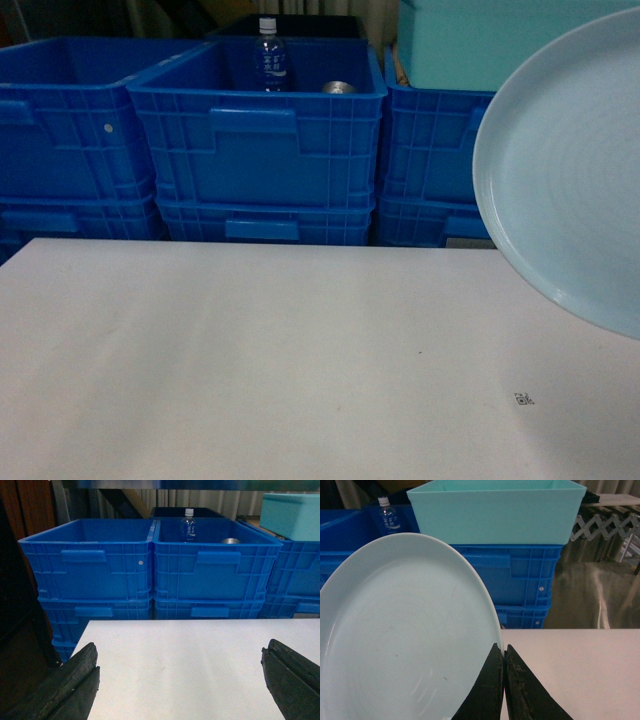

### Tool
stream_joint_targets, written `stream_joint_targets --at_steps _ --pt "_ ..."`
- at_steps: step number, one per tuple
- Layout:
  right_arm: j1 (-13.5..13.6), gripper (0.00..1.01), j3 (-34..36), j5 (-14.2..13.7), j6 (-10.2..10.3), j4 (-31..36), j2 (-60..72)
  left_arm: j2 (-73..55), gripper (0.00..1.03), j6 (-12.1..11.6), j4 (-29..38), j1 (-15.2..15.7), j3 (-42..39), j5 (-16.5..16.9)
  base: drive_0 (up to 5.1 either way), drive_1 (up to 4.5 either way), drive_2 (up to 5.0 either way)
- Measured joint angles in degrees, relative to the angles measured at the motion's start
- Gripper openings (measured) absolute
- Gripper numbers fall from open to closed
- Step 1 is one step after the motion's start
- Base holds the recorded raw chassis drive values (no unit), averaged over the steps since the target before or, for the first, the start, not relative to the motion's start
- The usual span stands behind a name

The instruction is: Place blue tray on left shelf second layer neatly

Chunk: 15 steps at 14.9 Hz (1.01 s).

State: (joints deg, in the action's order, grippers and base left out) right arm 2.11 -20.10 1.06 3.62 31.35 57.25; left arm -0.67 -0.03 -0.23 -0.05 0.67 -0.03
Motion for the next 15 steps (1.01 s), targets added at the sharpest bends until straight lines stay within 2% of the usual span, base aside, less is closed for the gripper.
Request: stream_joint_targets --at_steps 5,9,15 --pt "-0.6 0.02 0.3 0.2 0.0 0.6 -0.1 0.0 0.98 0.0 0.0 0.0 0.0 0.0 0.0 0.0 0.0" --pt "0.9 0.02 0.3 -1.2 -0.2 1.3 0.0 0.0 0.98 0.0 0.0 0.0 0.0 0.0 0.0 0.0 0.0" --pt "0.9 0.02 0.3 -1.2 -0.2 1.3 0.0 0.0 0.98 0.0 0.0 0.0 0.0 0.0 0.0 0.0 0.0"
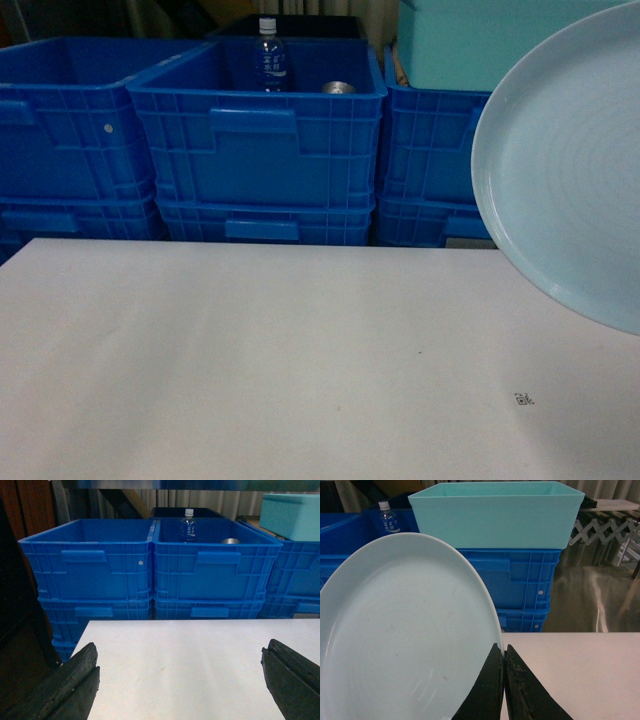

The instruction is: Place blue tray on left shelf second layer neatly

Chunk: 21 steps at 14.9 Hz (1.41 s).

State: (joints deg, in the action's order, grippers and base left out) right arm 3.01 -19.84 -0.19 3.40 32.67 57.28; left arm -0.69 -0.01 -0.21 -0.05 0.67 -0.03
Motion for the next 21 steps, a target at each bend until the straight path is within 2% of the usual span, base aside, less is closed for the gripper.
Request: stream_joint_targets --at_steps 6,15,21 --pt "0.0 0.02 0.0 0.0 0.0 0.0 0.0 0.0 0.98 0.0 0.0 0.0 0.0 -0.1 -0.9 -1.64 -1.6" --pt "0.0 0.02 0.0 -0.2 0.0 0.1 0.4 0.0 0.98 0.0 0.0 0.0 0.0 0.0 3.3 -4.26 -3.8" --pt "0.0 0.02 0.0 -0.3 0.0 0.0 0.4 0.0 0.98 0.0 0.0 0.0 0.0 0.0 3.2 -5.24 -2.4"
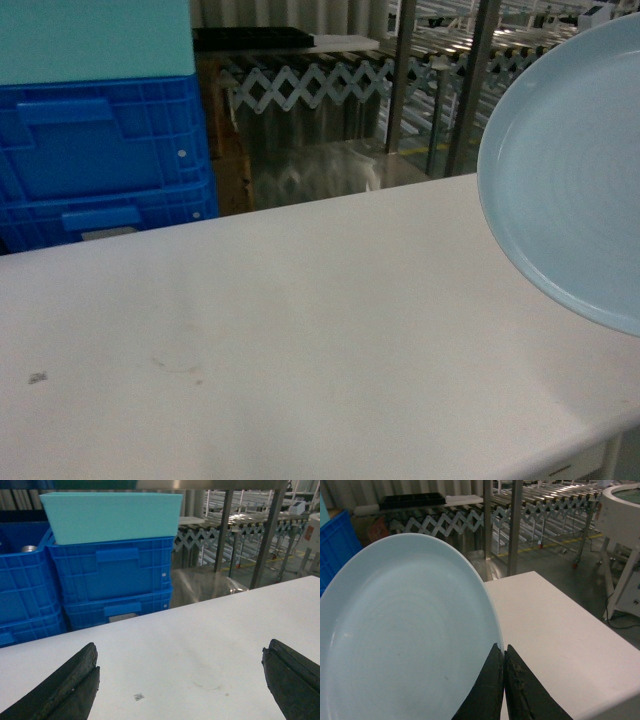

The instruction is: Place blue tray on left shelf second layer neatly

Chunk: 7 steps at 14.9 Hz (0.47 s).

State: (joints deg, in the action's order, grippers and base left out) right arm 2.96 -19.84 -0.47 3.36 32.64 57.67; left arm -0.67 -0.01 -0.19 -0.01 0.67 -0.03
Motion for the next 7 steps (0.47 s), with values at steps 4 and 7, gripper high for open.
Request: stream_joint_targets --at_steps 4,7 --pt "0.1 0.02 0.0 0.2 0.0 0.2 0.0 0.0 0.98 0.0 -0.1 0.0 0.0 0.0 3.1 -5.33 -2.6" --pt "0.0 0.02 0.0 0.2 0.0 -0.1 0.0 0.0 0.98 0.0 0.0 0.0 0.0 0.0 3.3 -5.0 -3.1"
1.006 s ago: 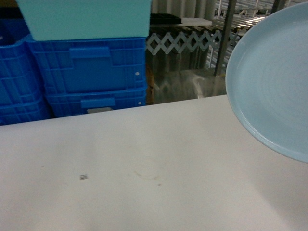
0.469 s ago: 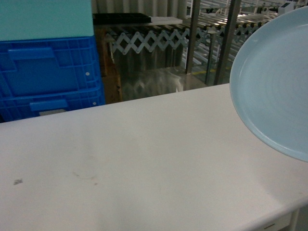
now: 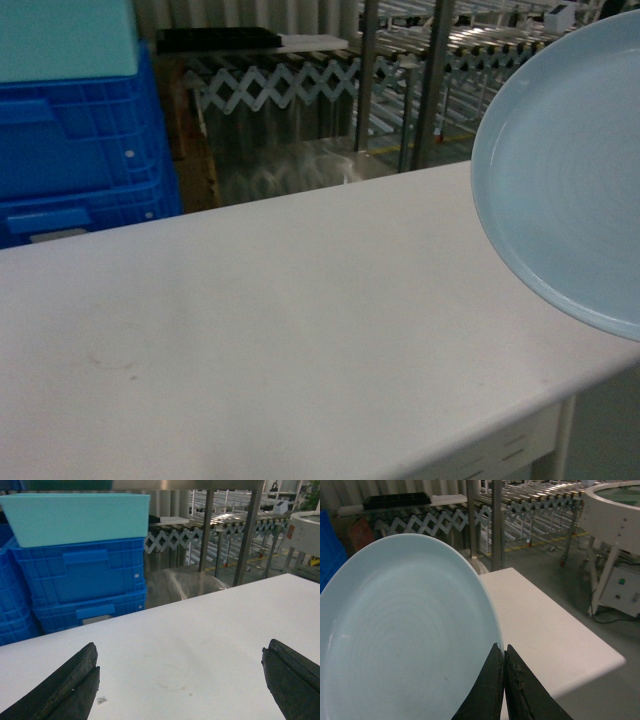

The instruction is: Place blue tray on left shelf second layer neatly

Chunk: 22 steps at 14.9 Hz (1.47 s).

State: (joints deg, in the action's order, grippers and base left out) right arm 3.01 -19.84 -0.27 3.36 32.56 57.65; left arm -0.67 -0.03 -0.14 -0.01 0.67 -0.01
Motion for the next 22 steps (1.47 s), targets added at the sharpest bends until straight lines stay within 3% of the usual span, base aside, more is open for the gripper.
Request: stream_joint_targets --at_steps 22 --pt "0.0 0.02 0.0 0.0 0.0 0.1 0.0 0.0 0.98 0.0 0.0 0.0 0.0 0.0 3.3 -3.99 -3.8"
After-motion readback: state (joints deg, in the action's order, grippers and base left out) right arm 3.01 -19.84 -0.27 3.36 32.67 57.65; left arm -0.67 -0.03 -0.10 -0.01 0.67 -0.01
